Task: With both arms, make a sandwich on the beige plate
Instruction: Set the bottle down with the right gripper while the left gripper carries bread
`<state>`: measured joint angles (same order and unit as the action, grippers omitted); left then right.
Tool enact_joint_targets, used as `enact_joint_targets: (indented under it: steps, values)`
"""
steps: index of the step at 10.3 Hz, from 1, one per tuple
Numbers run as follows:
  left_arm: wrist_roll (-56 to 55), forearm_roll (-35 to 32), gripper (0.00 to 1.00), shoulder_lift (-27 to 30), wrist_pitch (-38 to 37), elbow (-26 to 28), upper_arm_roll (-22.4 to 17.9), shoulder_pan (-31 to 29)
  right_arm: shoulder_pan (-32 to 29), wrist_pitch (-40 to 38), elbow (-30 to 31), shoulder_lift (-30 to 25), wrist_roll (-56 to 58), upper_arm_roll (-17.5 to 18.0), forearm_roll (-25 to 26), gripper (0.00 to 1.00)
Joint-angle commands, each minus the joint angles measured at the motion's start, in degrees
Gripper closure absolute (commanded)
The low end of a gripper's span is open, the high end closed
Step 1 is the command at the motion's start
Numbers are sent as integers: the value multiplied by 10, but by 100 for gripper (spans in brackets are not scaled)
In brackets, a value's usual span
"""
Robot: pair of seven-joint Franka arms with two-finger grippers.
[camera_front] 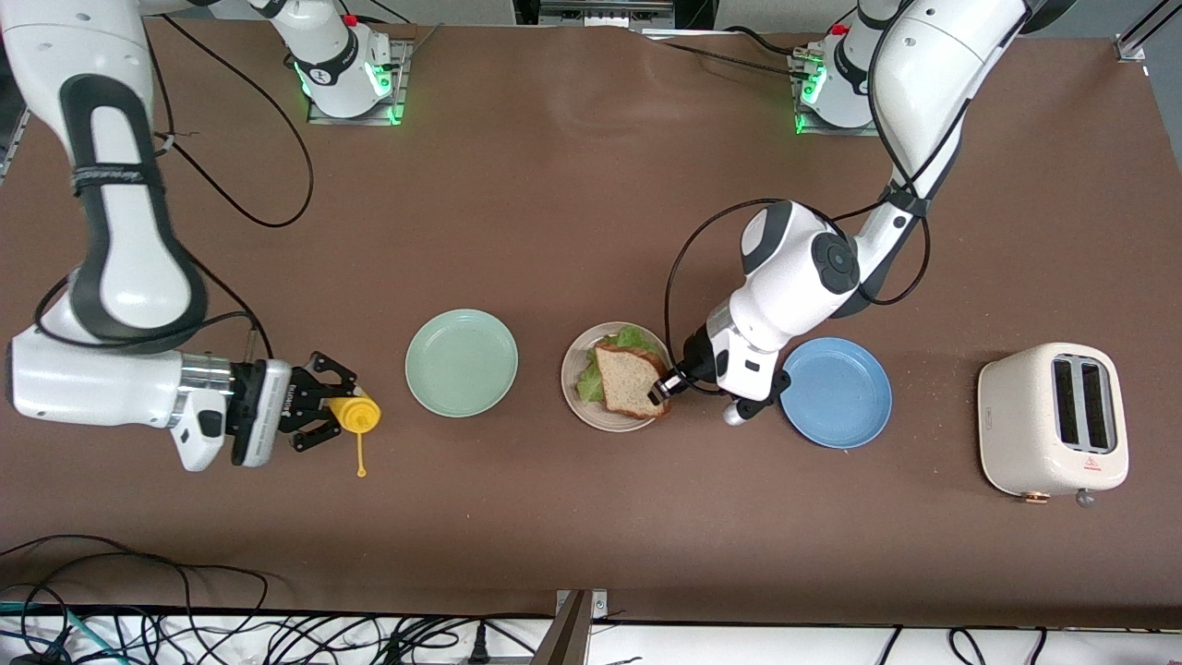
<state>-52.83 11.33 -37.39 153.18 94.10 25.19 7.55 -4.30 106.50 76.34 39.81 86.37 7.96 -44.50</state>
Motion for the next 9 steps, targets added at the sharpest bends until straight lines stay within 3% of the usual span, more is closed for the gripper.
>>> enact_joint_targets:
  steps: [1,2,6,7,9]
  values:
    - [-2,22,100,7,9,11,-4,10,-55,-58,45,18,141,11,-74,100]
    - [-2,21,100,2,9,10,-4,11,-72,-86,59,28,181,10,-108,100]
    - [-1,17,98,-17,9,8,-4,13,-104,-121,108,69,362,10,-162,100]
    - [-2,17,86,-20,9,7,-4,13,-112,-137,108,92,393,10,-173,100]
    - [-3,18,48,-23,9,7,-4,13,-120,-152,108,118,433,10,-176,100]
